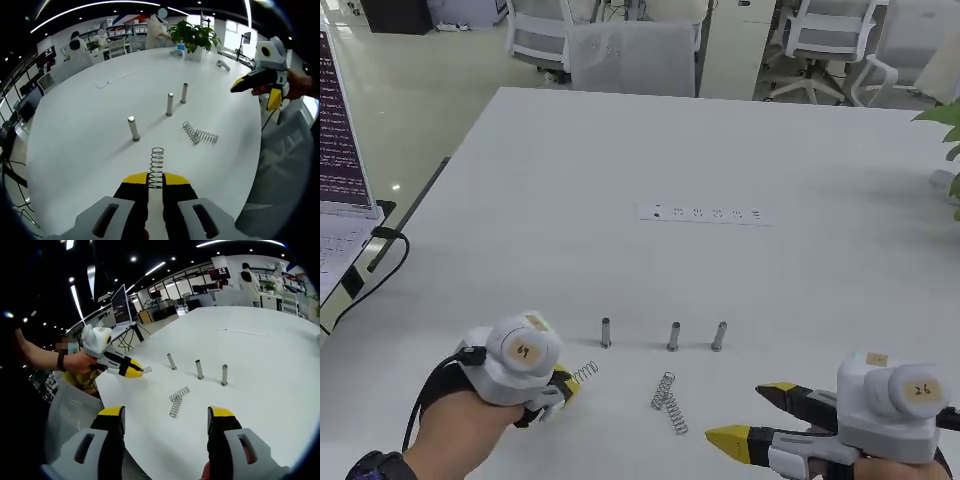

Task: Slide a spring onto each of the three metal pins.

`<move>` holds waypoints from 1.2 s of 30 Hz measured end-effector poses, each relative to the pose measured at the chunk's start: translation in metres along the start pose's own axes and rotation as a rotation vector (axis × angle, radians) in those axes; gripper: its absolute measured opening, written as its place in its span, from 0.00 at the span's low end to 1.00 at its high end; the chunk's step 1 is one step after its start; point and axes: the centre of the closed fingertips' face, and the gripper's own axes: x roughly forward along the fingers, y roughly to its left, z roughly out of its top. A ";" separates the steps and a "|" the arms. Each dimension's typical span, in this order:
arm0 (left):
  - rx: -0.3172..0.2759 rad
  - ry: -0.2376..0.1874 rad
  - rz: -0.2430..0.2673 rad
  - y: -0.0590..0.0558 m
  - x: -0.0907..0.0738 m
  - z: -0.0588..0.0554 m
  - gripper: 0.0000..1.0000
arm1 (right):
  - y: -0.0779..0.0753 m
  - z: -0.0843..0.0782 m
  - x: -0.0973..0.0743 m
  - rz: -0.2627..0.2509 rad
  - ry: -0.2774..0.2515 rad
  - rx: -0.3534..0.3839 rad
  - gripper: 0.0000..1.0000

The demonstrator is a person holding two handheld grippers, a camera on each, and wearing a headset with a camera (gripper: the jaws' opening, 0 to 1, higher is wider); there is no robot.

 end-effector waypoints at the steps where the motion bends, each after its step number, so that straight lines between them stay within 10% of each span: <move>1: 0.003 -0.005 0.002 0.000 -0.001 0.002 0.02 | 0.001 0.000 0.001 0.003 0.001 -0.001 0.65; 36: 0.083 -0.089 -0.073 -0.054 -0.010 0.040 0.02 | 0.025 0.032 0.051 0.135 -0.051 0.036 0.52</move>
